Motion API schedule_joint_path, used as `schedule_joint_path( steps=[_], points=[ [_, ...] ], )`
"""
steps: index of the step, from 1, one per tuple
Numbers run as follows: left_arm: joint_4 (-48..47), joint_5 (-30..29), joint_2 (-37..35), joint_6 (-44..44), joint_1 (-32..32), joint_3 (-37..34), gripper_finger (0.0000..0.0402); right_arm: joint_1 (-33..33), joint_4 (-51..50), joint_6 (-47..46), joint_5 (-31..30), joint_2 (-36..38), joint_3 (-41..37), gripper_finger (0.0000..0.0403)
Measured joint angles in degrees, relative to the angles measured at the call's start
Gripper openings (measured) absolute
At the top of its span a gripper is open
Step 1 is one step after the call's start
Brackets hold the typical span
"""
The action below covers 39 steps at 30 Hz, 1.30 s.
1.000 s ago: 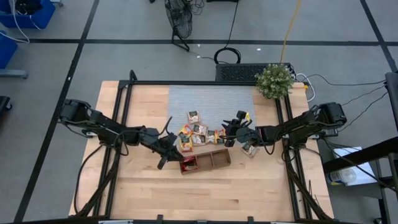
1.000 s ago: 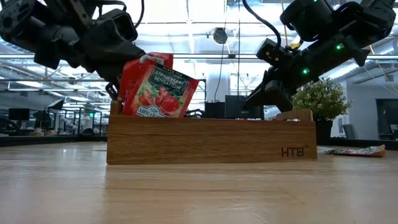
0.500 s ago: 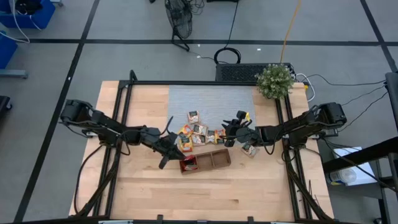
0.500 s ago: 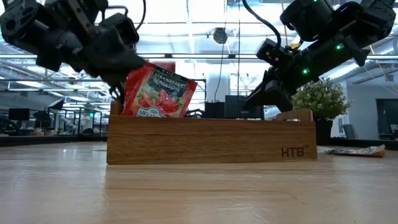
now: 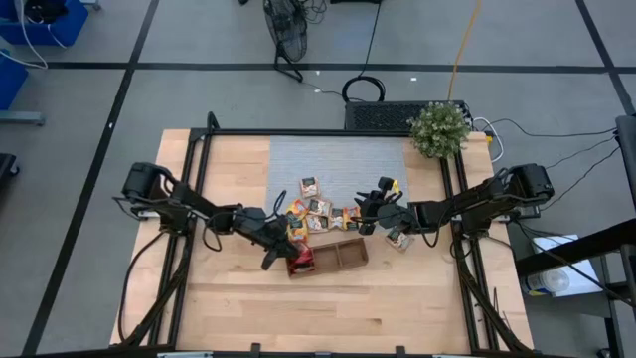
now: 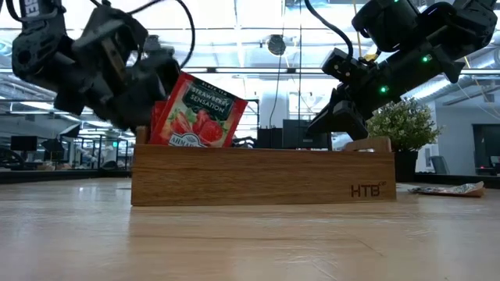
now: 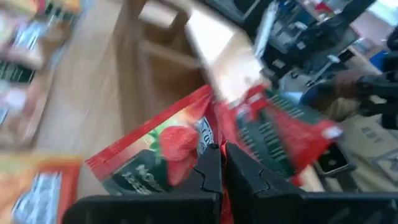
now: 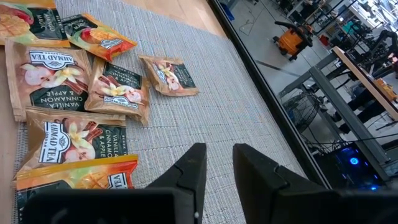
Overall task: Pick & Place Tea
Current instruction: Put the red tea bag into the left section of the wooden organizer
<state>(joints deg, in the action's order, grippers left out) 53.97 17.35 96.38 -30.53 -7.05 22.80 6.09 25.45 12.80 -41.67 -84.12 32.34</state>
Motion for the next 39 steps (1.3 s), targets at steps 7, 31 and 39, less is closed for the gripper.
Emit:
schedule_joint_path(
  steps=[7,31,39],
  points=[
    [0.2,0.0,0.8,0.0,0.0,0.0,0.0019,0.0,0.0,0.0,0.0,0.0,0.0,0.007],
    [0.0,0.8,-2.5,-2.7,0.0,0.0,0.0107,0.0,-0.1,0.3,0.0,0.0,0.0,0.007],
    [0.2,4.4,-4.3,-3.3,-0.2,0.0,0.0163,0.0,-0.1,0.3,0.0,0.0,0.0,0.007]
  ],
)
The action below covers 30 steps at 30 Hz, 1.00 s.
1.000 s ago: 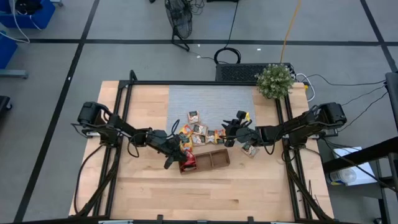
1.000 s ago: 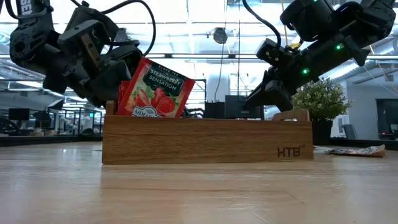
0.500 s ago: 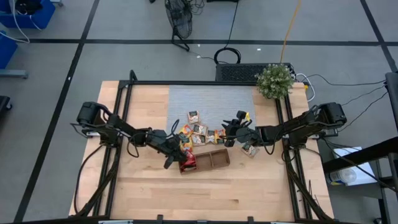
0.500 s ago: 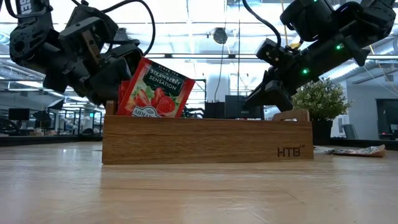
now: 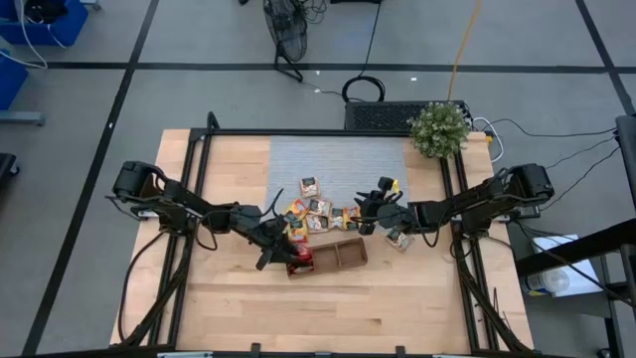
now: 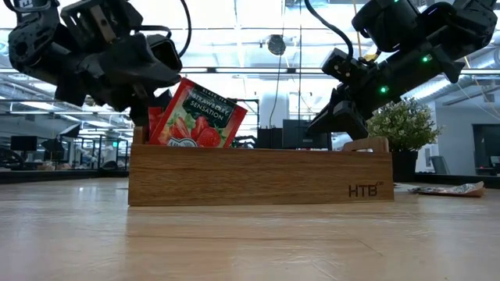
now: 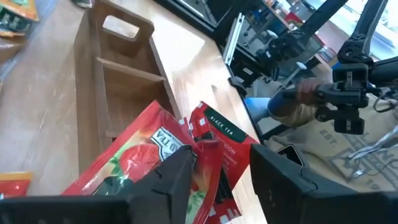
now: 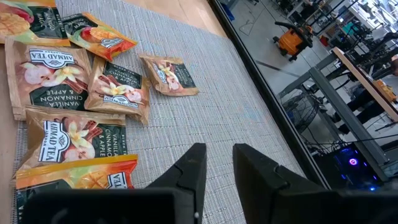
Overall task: Pick & Place Tea
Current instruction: Put the red tea bag into the left section of the wooden organizer
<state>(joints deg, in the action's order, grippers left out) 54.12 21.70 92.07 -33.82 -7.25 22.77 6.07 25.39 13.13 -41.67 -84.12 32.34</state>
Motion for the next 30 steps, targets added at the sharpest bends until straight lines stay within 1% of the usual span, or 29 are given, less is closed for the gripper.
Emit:
schedule_joint_path(
  steps=[4,8,17,20,24,27,30],
  points=[
    [-0.1,-0.1,0.0,-0.4,0.0,0.0,0.0164,0.0,0.0,0.0,0.0,0.0,0.0,0.007],
    [-0.5,-0.5,0.0,-2.9,0.3,0.0,0.0157,0.0,0.0,0.0,0.0,0.0,0.0,0.007],
    [-5.8,-0.9,0.0,-2.0,0.3,0.0,0.0125,0.0,0.0,0.0,0.0,0.0,0.0,0.007],
    [-5.4,-0.5,0.0,0.0,0.3,0.0,0.0108,0.0,0.0,0.0,0.0,0.0,0.0,0.007],
    [-2.4,2.3,0.0,3.2,0.2,0.0,0.0078,0.0,0.0,0.0,0.0,0.0,0.0,0.007],
    [-2.6,3.0,0.0,4.5,0.2,0.0,0.005,0.0,0.0,0.0,0.0,0.0,0.0,0.007],
    [-2.5,5.6,0.0,4.9,0.2,0.0,0.0017,0.0,0.0,0.0,0.0,0.0,0.0,0.007]
  ],
)
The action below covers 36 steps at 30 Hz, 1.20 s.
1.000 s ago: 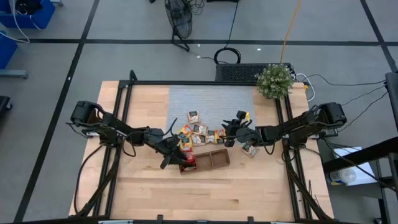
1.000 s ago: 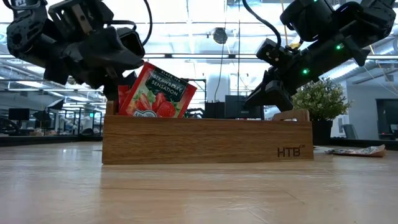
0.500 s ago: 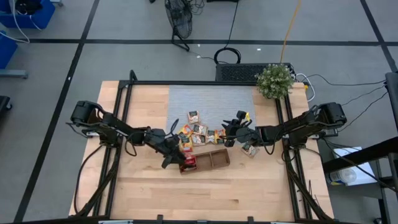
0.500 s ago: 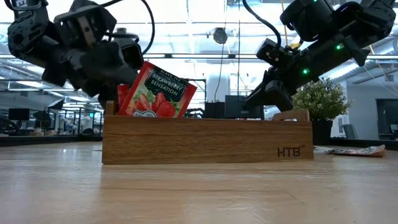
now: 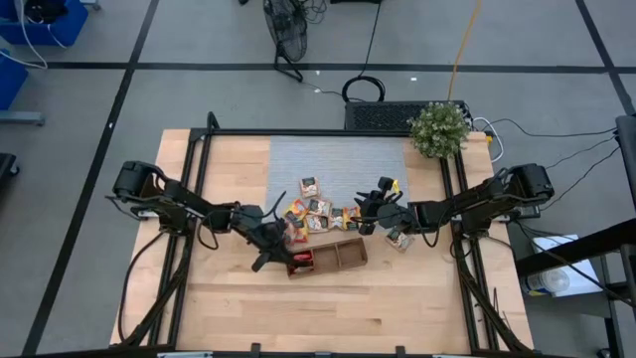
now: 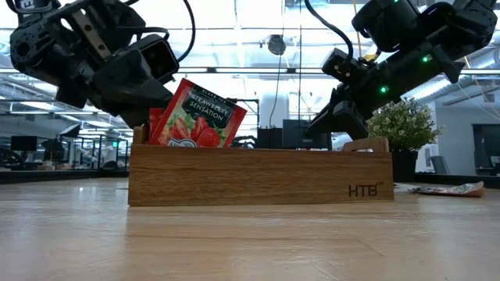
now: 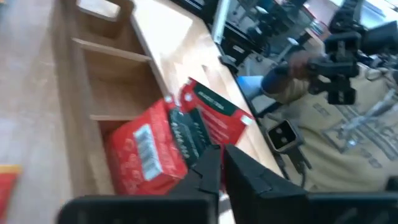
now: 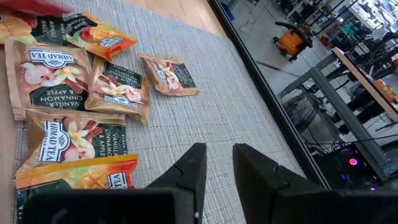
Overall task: Pick & Place Tea
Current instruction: Put the red tea bag into the left section of the wooden organizer
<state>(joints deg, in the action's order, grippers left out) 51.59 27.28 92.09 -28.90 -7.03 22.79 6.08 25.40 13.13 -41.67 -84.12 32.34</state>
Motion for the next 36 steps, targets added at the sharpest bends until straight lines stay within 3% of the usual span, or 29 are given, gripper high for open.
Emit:
schedule_joint_path(
  steps=[10,12,16,19,24,32,36],
  points=[
    [-2.0,-0.3,-1.0,1.5,0.5,0.0,0.0007,0.0,0.0,0.0,0.0,0.0,0.0,0.007],
    [-7.4,-5.5,-2.4,1.8,1.0,0.3,0.0004,-0.1,0.0,0.0,0.0,0.0,0.0,0.007],
    [-27.3,-19.4,-7.3,6.0,0.9,3.7,0.0013,-0.3,0.0,-0.3,0.0,0.0,0.0,0.007],
    [-39.2,-25.6,-9.6,6.7,0.9,7.9,0.0015,-0.8,0.0,-0.8,0.0,0.0,0.0,0.007],
    [-49.4,-26.5,-10.4,10.2,1.0,13.4,0.0014,-1.7,0.0,-1.1,-0.1,0.0,0.0,0.007],
    [-53.7,-25.9,-11.2,15.1,1.0,15.9,0.0004,-2.7,-0.1,-1.1,-0.1,0.0,0.0,0.007],
    [-61.0,-32.2,-12.6,13.6,1.0,16.2,0.0014,-3.1,-0.4,-1.1,-0.2,0.0,0.0,0.007]
  ],
)
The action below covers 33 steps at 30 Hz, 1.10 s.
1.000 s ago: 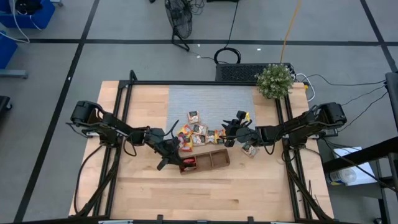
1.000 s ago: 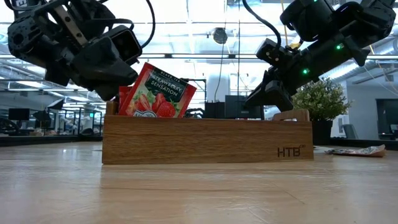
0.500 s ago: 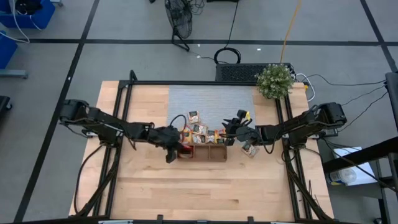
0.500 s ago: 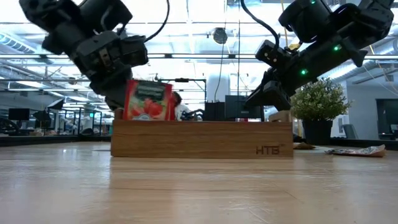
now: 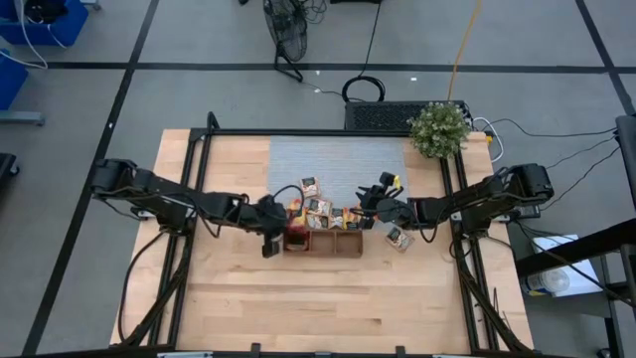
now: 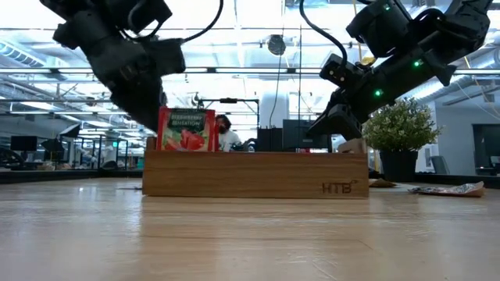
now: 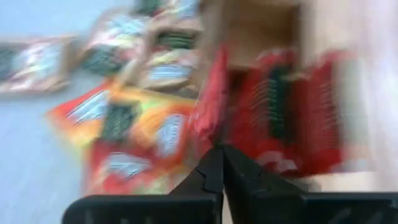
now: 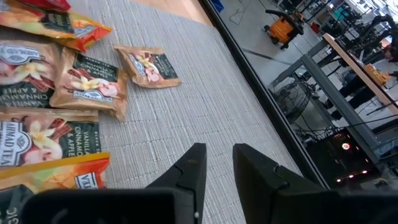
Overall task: Pick & Place Tea
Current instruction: Put the red tea bag into the left section of the wooden organizer
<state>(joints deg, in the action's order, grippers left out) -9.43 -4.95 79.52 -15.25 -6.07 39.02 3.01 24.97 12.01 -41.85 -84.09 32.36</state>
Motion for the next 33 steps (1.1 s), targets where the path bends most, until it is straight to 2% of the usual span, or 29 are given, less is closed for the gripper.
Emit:
schedule_joint_path(
  steps=[2,5,11,15,21,27,29,33],
  points=[
    [-3.3,-5.4,-0.3,-3.0,0.1,0.1,0.0027,-0.2,0.0,-0.3,0.0,0.0,0.0,0.007],
    [-7.5,-8.5,0.0,-5.6,0.1,-0.1,0.0058,-0.4,0.0,-0.4,0.0,0.0,0.0,0.007],
    [-5.1,-7.7,0.4,-3.4,0.1,0.0,0.0131,-0.4,0.0,-0.4,0.0,0.0,0.0,0.007],
    [-4.6,-6.5,0.0,-1.1,0.1,0.0,0.0159,-0.4,0.0,-0.4,0.0,0.0,0.0,0.007],
    [-7.3,-6.9,-0.2,0.0,0.1,0.0,0.0172,-0.4,0.0,-0.5,0.0,0.0,0.0,0.007],
    [-10.3,-14.9,0.7,-1.9,0.6,0.0,0.0173,-0.4,0.0,-0.6,0.0,0.0,0.0,0.007],
    [-9.7,-14.4,1.3,-2.6,1.5,-0.2,0.0173,-0.4,0.0,-0.9,0.0,0.0,0.0,0.007],
    [-8.7,-9.5,3.7,-4.4,3.9,-0.2,0.0173,-0.4,0.0,-0.9,0.0,0.0,0.0,0.007]
  ],
)
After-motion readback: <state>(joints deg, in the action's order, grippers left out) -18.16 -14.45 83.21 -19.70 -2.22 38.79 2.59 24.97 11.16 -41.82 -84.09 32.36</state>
